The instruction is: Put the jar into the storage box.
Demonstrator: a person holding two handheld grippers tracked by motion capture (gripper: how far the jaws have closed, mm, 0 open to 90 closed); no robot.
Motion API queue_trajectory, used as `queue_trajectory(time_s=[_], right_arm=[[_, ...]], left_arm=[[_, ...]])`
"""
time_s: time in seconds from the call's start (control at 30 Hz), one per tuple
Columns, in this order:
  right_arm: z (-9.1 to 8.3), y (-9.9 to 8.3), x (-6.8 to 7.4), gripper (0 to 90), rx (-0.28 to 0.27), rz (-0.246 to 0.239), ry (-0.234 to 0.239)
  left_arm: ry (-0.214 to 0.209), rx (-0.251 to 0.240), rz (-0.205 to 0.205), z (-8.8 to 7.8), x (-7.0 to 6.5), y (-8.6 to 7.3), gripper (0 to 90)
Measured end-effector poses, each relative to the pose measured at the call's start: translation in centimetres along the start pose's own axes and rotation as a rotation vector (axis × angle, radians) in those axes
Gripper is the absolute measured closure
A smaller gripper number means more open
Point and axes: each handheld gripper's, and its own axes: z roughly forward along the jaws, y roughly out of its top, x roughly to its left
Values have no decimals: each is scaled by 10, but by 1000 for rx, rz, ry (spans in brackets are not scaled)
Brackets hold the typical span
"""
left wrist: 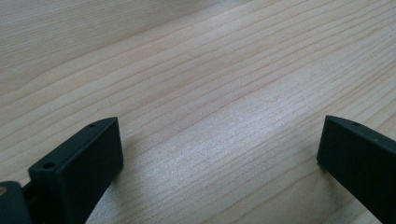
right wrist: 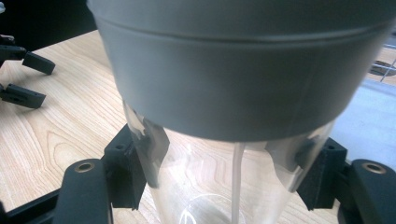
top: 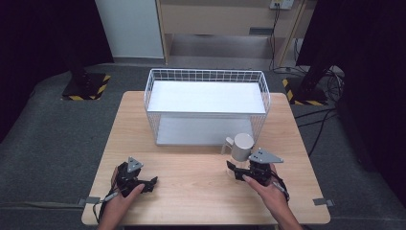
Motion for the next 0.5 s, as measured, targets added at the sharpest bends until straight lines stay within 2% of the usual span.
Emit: queue_trajectory(time_s=[0.23, 0.5], right_arm=[[0, 5, -4, 314, -3, -5, 13], [0, 20, -10, 314, -22, -22, 50]], left_arm=[[0, 0, 0, 0, 0, 0, 0], [0, 0, 0, 0, 0, 0, 0]])
